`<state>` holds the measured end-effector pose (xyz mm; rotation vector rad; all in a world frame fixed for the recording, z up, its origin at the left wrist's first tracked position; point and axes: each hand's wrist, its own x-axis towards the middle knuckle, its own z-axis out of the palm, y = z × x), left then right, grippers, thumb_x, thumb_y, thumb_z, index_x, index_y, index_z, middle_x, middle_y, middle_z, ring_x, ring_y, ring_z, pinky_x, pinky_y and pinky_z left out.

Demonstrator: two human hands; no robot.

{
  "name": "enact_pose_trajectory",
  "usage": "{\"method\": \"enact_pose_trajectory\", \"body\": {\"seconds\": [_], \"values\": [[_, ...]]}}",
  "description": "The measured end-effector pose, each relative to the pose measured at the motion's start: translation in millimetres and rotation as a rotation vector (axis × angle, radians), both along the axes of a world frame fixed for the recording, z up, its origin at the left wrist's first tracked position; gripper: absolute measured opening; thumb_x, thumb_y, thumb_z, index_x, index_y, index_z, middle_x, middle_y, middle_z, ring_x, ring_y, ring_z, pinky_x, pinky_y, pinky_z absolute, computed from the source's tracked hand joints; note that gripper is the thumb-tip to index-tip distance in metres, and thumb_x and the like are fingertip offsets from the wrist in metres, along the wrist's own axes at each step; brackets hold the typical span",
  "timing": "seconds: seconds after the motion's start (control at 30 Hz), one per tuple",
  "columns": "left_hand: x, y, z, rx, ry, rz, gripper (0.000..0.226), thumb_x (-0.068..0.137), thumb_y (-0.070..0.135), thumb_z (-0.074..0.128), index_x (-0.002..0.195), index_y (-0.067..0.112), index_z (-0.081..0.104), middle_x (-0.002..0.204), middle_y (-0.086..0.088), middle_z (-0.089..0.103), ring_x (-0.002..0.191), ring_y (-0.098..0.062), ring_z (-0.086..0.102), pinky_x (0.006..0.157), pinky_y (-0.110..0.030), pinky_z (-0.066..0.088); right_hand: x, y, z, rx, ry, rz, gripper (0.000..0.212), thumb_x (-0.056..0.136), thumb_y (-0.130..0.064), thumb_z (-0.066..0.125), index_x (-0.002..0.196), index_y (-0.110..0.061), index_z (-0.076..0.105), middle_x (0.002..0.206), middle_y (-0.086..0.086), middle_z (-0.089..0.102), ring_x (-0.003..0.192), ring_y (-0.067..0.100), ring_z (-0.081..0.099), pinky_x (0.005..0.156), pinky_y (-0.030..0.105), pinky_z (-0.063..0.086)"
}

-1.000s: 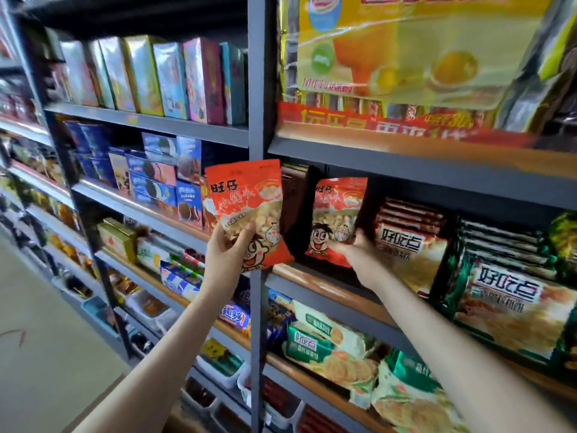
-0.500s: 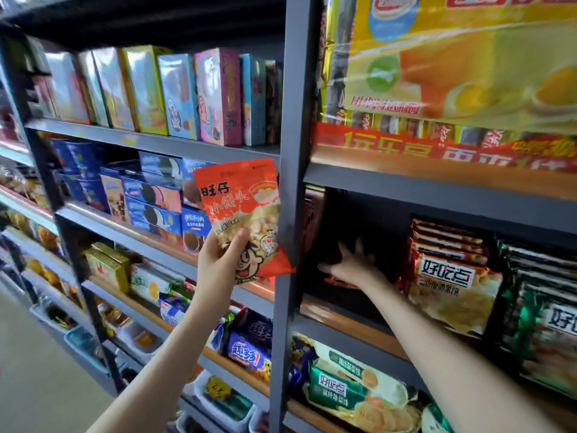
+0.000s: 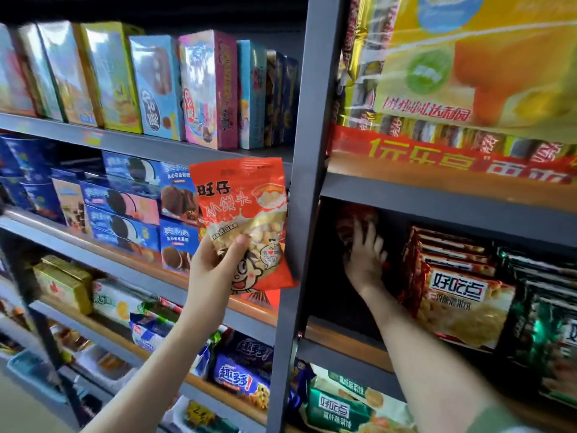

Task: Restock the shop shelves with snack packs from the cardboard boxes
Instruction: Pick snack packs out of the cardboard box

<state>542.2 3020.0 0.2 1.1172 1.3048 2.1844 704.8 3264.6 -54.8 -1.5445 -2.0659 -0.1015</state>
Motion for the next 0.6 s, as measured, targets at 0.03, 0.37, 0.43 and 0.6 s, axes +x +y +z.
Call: {"method": "enact_pose_trajectory", "body": {"seconds": [0.03,0.37,0.43,0.6], "values": [[0.2,1.4,-1.9,-0.001,-0.012,-0.009,0.005,0.093,0.018,0.058,0.094,0.015,0.062,0.073,0.011,0.069,0.072,-0.004,0.066,0.06,-0.015,0.05,2.0,7.4,-0.1,-0.021,0.015,-0.02,0.075,0.093,-0.02,0.054,0.153,-0.022,0.009,0.159,0.011,0.002,0.135,0.034,0.019,0.103,0.05,0.031],[2.0,2.6,-8.2,-0.005,-0.038,-0.074,0.007,0.09,0.021,0.059,0.096,0.021,0.063,0.078,0.008,0.072,0.078,-0.013,0.07,0.068,-0.028,0.057,20.5,24.0,4.4,-0.401,-0.02,0.197,0.075,0.094,-0.022,0.054,0.153,-0.034,0.01,0.154,0.003,-0.034,0.141,0.03,-0.029,0.118,0.046,-0.003],[3.6,2.7,-5.1,0.008,-0.024,-0.063,0.007,0.094,0.016,0.057,0.092,0.021,0.061,0.072,0.012,0.07,0.072,-0.007,0.068,0.063,-0.023,0.055,25.6,21.2,9.9,-0.444,-0.222,0.229,0.08,0.093,-0.01,0.052,0.153,-0.038,0.008,0.154,0.001,-0.034,0.142,0.033,-0.027,0.117,0.045,-0.001],[7.2,3.2,2.3,0.024,-0.011,-0.052,0.008,0.094,0.017,0.056,0.092,0.022,0.061,0.072,0.011,0.07,0.072,-0.007,0.068,0.062,-0.023,0.056,30.8,25.0,2.5,-0.185,-0.386,0.182,0.074,0.091,0.007,0.046,0.152,-0.028,0.022,0.16,0.001,-0.019,0.145,0.032,-0.004,0.115,0.038,0.027]]}}
